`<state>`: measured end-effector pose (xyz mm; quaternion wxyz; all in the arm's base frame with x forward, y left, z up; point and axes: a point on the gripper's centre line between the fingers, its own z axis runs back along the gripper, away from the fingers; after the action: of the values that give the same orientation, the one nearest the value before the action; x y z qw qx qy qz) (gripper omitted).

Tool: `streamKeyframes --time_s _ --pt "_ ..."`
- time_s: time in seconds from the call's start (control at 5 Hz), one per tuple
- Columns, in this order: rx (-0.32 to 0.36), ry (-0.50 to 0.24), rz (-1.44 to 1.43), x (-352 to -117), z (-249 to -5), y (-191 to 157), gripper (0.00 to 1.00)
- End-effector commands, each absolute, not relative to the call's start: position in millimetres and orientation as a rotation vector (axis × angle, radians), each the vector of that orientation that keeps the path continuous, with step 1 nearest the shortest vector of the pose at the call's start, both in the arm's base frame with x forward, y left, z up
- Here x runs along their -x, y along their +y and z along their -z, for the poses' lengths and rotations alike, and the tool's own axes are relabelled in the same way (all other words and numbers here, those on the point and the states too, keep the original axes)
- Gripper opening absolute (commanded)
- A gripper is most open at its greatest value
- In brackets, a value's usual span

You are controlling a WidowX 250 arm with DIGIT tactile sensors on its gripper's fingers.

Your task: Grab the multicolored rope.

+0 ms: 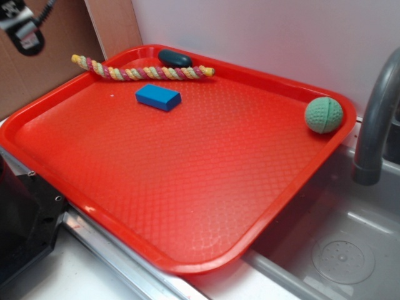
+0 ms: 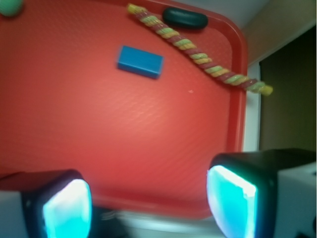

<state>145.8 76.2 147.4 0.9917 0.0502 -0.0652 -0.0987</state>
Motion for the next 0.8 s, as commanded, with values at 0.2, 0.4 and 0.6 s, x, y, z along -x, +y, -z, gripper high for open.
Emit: streamKeyframes --time_s 0.2,0.4,0.6 --pt "-0.118 -0.105 0.359 -234 -77 128 1.0" --pt "-0.121 -0.094 0.445 -265 -65 126 1.0" --pt "-0.149 -0.142 0.51 -285 -54 133 1.0"
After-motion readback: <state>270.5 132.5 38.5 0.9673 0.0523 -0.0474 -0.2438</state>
